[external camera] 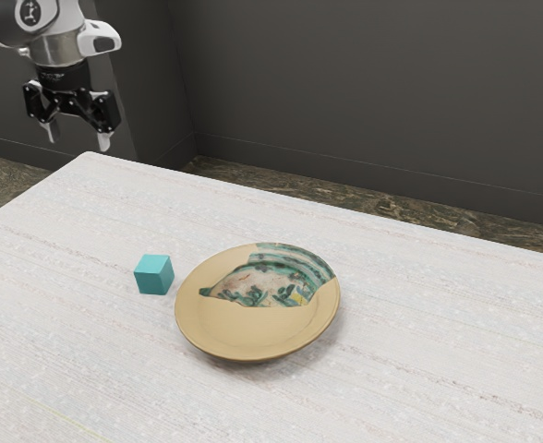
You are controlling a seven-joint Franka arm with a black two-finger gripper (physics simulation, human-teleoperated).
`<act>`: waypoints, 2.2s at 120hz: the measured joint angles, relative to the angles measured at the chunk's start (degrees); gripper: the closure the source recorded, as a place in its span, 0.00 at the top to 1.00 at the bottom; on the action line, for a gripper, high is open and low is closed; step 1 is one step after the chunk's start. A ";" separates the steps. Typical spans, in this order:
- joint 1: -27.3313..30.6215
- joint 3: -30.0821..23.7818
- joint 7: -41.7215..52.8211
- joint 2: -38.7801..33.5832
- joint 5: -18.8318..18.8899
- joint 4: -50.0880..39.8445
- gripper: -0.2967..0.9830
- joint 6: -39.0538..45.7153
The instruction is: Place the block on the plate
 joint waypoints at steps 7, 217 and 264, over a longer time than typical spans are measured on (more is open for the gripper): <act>0.01 0.00 0.01 0.07 0.04 0.05 0.77 0.19; 4.59 1.74 3.14 31.69 -13.85 -9.59 0.77 36.32; 5.39 1.76 4.46 33.85 -15.85 -9.41 0.77 36.61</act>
